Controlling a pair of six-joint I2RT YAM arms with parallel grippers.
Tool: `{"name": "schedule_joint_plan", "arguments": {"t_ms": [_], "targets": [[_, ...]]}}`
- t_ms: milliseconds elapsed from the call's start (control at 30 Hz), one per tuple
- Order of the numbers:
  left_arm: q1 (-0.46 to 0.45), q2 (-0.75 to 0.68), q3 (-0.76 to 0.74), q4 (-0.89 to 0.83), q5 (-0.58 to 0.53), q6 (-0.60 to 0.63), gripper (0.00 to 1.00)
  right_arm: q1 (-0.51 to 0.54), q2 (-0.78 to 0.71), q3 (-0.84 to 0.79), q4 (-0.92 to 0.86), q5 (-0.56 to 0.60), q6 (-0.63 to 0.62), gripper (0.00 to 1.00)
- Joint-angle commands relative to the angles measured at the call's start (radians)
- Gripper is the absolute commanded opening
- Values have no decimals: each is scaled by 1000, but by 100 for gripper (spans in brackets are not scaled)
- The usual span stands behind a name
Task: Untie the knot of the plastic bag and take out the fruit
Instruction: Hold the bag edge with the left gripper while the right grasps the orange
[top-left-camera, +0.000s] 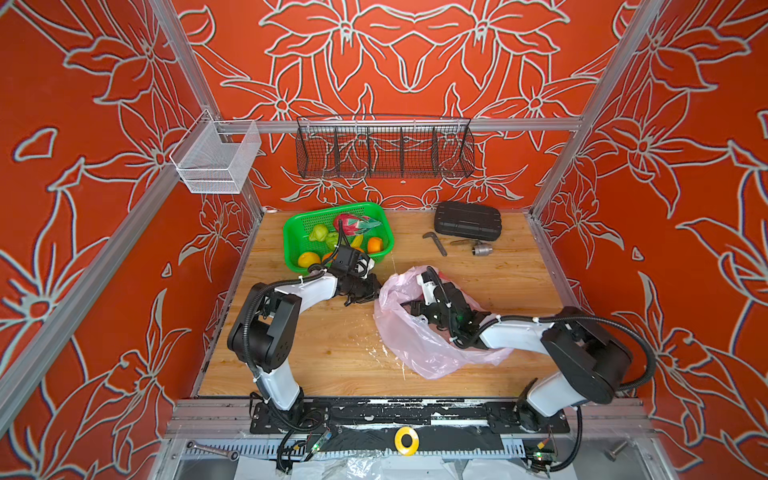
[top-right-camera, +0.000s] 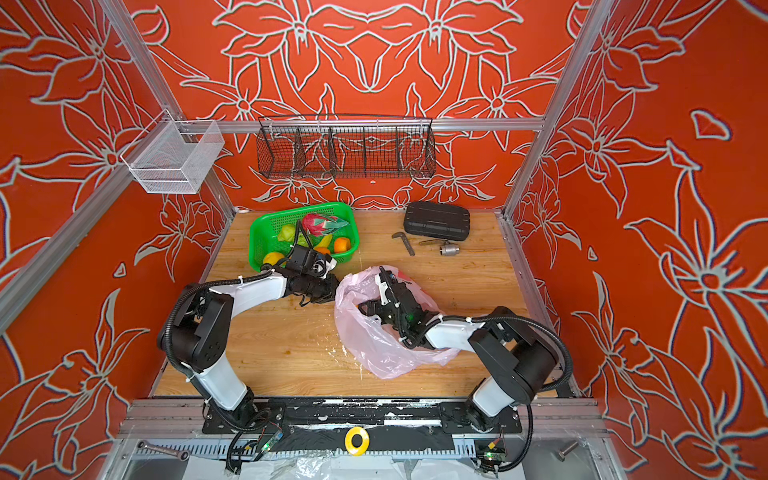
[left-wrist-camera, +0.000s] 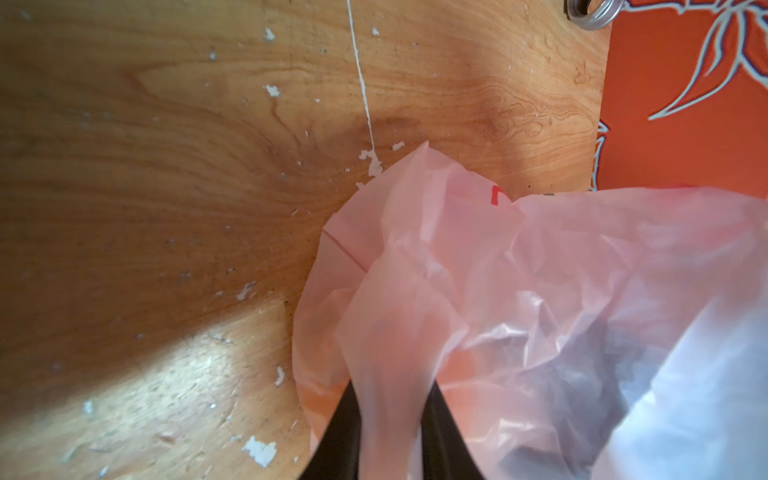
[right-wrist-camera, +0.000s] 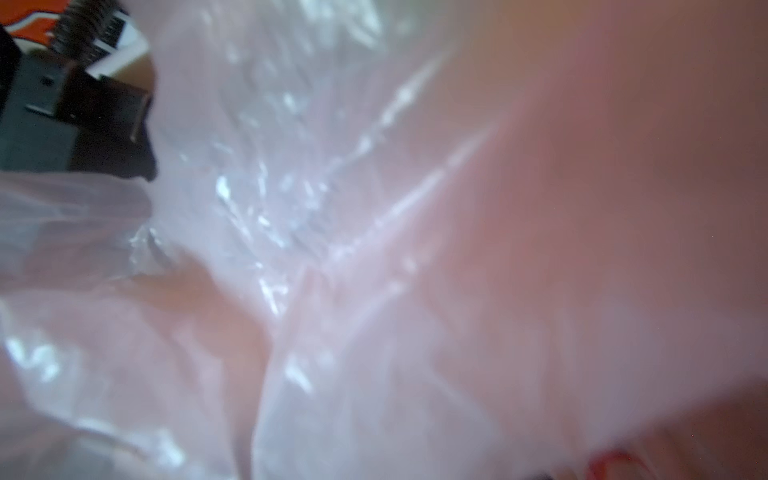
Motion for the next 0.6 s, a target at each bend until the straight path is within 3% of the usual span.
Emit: {"name": "schedule_joint_plan", "arguments": {"t_ms": [0,167,233,300,467,567], "targets": [[-7,16,-8,1,23,-10,24,2,64,47,115,-122,-10,64],[-10,20,-3,14,37,-22,28,2,173,76,195,-213,20,79],[-9,21,-3,20,46,-28,29,2,210,83,216,-208,37,81],[-11,24,-3,23,54,-31,32,1,239,94,230,-204,46,73],[-12,29,-11,33,75,-35,54,1,275,101,284,-198,77,52],[-12,16,-10,-11,20,-3,60,1,249,82,284,-166,79,44]]}}
